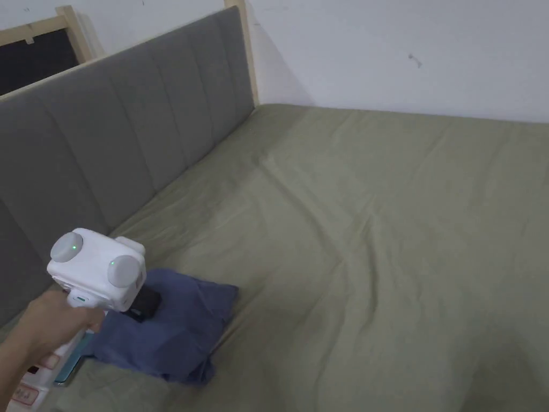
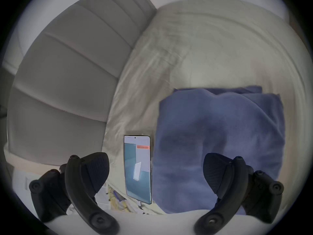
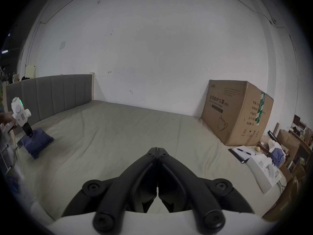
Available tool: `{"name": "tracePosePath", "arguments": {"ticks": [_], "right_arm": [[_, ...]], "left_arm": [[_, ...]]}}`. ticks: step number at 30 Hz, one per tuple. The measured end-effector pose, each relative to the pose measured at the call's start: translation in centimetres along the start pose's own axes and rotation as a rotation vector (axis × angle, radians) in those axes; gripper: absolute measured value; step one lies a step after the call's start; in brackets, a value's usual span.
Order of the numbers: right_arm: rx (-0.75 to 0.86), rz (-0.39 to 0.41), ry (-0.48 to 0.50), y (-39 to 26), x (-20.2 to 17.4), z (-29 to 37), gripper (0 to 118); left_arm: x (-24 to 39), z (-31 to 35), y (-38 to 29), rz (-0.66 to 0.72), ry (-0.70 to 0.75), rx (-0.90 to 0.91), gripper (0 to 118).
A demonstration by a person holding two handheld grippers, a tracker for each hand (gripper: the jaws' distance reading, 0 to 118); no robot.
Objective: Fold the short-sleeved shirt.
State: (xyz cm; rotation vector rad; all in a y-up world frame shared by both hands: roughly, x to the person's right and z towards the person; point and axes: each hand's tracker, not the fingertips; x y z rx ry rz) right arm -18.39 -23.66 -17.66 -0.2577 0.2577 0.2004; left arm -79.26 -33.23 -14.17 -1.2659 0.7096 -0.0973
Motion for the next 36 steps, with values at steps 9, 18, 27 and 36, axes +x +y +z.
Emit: {"name": "tracePosePath", "arguments": {"ticks": [9, 18, 27, 36], "right_arm": [[-0.022, -0.052, 0.027, 0.2, 0.6, 0.4, 0], [-0.010, -0.084, 0.052, 1.5, 1.3, 1.2, 0], [0.038, -0.075, 0.082, 0.1, 6.6, 5.9, 0], [0.108, -0.092, 0.055, 2.2, 12.2, 9.5, 0]], "left_arm": [[2.2, 9.5, -3.9, 0.205, -0.262, 0.210, 51], [10.4, 21.9, -8.4, 0.188, -0.426, 0.513, 0], [20.4, 35.6, -14.0, 0.180, -0.428, 0.865, 0], [26.5, 44.4, -17.8, 0.313, -0.387, 1.118, 0]]}}
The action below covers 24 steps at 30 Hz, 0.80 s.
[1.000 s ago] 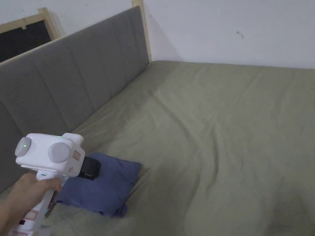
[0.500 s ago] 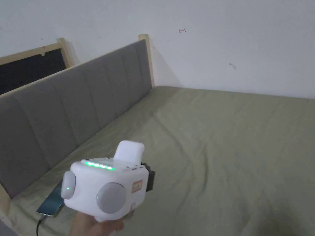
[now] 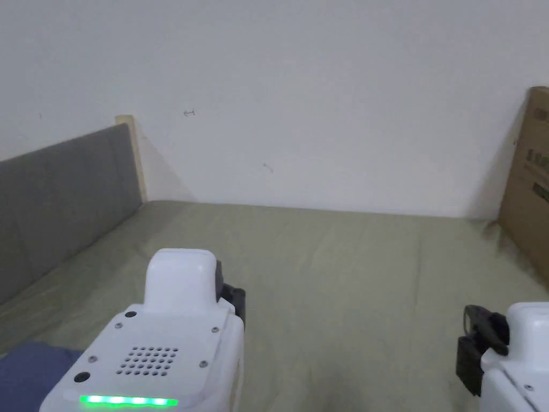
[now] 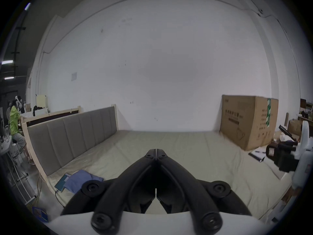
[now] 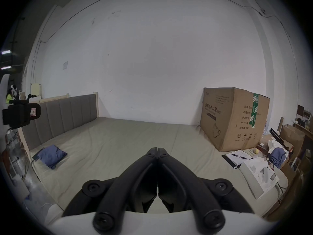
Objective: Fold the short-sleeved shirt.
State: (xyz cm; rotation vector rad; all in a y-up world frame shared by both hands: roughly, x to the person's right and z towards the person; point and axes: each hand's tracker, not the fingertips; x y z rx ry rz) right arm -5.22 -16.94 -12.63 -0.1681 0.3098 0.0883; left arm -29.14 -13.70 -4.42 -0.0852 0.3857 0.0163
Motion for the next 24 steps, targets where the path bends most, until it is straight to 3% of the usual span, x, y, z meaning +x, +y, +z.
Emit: {"name": "tracePosePath", "arguments": {"ticks": [4, 8, 11, 15, 17, 18, 19, 20, 21, 22, 24], "right_arm": [[0.013, -0.060, -0.017, 0.6, 1.7, 0.6, 0], [0.025, -0.068, -0.032, 0.6, 2.3, 1.9, 0], [0.011, -0.085, -0.032, 0.4, 2.5, 2.5, 0], [-0.005, -0.097, -0.039, -0.3, 2.2, 2.9, 3], [-0.026, -0.099, -0.037, -0.6, 1.8, 2.8, 20], [-0.032, -0.102, -0.033, -0.8, 1.5, 2.8, 29], [-0.034, -0.105, -0.029, -0.8, 1.4, 2.8, 43], [-0.040, -0.108, -0.022, -1.0, 1.2, 2.8, 61], [-0.044, -0.106, -0.019, -1.0, 1.1, 2.8, 83], [-0.049, -0.103, -0.016, -1.1, 0.9, 2.8, 102], [-0.042, -0.097, -0.019, -1.0, 0.9, 3.1, 112]], "left_arm": [[2.9, 0.8, 0.7, -0.041, -0.030, 0.035, 0], [3.5, 1.3, 0.5, 0.087, -0.078, -0.009, 0], [3.8, 1.5, -0.2, 0.067, -0.017, -0.036, 0], [3.8, 1.9, -0.6, 0.032, -0.072, -0.065, 1], [4.2, 2.0, -0.8, -0.013, -0.077, -0.083, 21], [4.3, 2.1, -0.9, -0.037, -0.094, -0.095, 42], [4.3, 2.1, -1.1, -0.045, -0.117, -0.099, 77], [4.2, 2.0, -1.3, -0.039, -0.159, -0.124, 100], [4.2, 2.0, -1.4, -0.037, -0.169, -0.137, 112], [4.1, 2.1, -1.6, -0.019, -0.179, -0.140, 113], [3.6, 2.4, -1.8, 0.037, -0.202, -0.138, 113]]}}
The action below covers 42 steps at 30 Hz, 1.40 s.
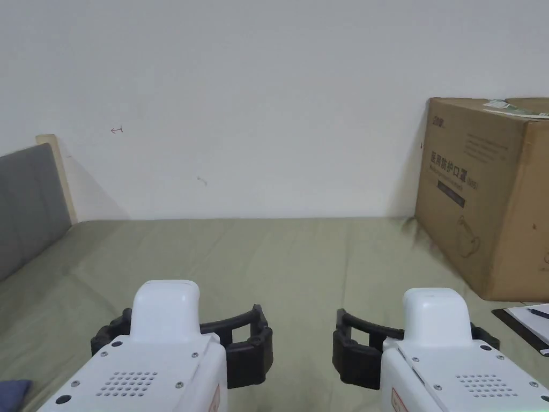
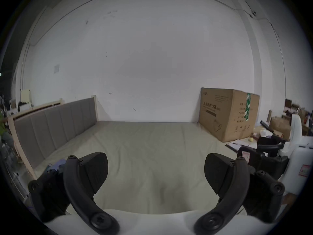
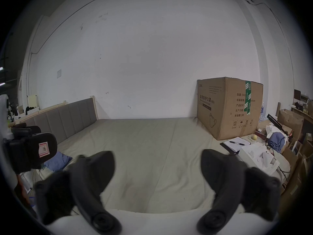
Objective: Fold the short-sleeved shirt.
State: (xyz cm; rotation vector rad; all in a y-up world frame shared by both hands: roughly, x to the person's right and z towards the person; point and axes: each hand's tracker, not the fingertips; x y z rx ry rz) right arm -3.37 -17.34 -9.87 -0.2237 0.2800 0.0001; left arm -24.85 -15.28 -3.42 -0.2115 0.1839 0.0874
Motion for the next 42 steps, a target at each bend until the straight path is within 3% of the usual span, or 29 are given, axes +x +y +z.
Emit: {"name": "tracePosePath", "arguments": {"ticks": [10, 14, 17, 19, 24, 42], "right_arm": [[0.043, 0.004, -0.034, 1.0, 1.0, 1.2, 118], [0.035, 0.010, -0.029, 1.1, 1.2, 1.2, 118], [0.025, 0.002, -0.021, 1.0, 1.4, 0.9, 118], [0.009, -0.005, -0.026, 0.9, 1.4, 0.7, 118], [-0.010, -0.013, -0.020, 0.7, 1.1, 0.6, 118], [-0.020, -0.039, -0.014, 0.3, 1.5, 0.5, 118]], "left_arm": [[-1.6, 0.9, 1.5, 0.152, 0.056, -0.057, 113], [-1.6, 1.5, 1.9, 0.114, 0.025, -0.089, 113], [-0.1, 2.0, 2.0, -0.005, 0.156, -0.055, 113], [0.4, 2.2, 2.0, -0.041, 0.154, -0.040, 113], [1.2, 2.3, 2.3, 0.006, 0.097, -0.069, 113], [0.5, 1.4, 1.6, 0.026, 0.137, -0.065, 113]]}}
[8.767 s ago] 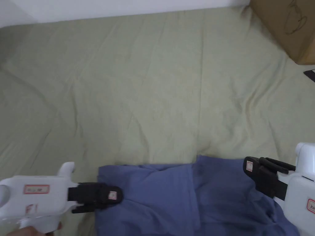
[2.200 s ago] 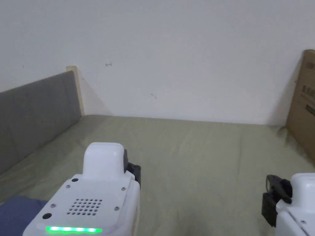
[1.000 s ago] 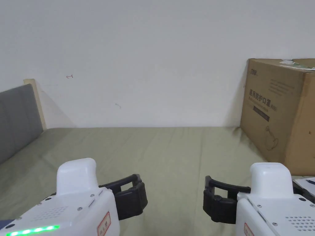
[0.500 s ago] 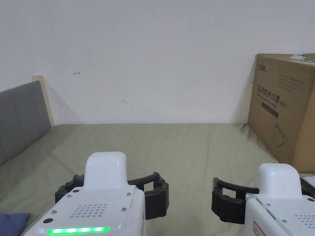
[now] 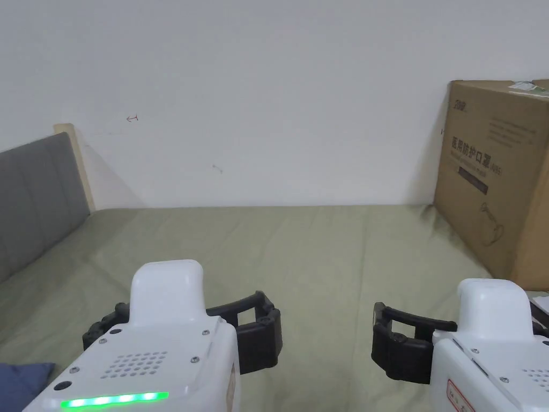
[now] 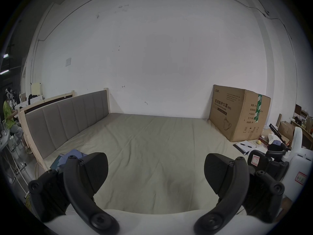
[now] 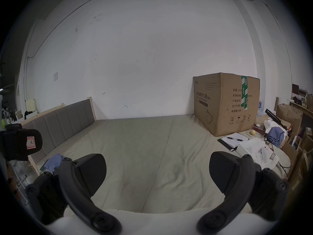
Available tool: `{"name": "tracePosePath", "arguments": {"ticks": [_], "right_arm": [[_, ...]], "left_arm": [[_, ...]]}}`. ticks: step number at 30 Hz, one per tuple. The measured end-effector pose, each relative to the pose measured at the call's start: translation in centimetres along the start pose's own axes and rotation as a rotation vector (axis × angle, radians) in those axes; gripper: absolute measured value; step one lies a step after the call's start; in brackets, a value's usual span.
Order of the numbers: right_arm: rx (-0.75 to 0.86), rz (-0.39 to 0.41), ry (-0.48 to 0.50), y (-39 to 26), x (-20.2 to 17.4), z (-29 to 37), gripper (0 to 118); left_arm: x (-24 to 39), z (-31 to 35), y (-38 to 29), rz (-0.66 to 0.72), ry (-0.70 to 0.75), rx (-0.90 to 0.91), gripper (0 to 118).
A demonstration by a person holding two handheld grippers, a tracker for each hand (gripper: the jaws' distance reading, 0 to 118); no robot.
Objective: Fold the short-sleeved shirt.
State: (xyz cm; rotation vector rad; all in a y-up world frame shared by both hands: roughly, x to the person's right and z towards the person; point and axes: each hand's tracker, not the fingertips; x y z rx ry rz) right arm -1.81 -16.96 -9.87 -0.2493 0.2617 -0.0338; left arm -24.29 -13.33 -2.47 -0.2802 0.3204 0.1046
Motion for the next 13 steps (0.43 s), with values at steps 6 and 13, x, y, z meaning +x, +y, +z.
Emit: {"name": "tracePosePath", "arguments": {"ticks": [6, 13], "right_arm": [[-0.006, 0.010, 0.010, -0.12, -0.45, -0.21, 118], [-0.008, 0.009, 0.007, 0.08, -0.83, 0.05, 118]], "left_arm": [[-0.06, -0.07, -0.28, 0.003, 0.002, -0.020, 113], [-0.30, 0.19, -0.21, 0.018, -0.038, -0.023, 113]]}}
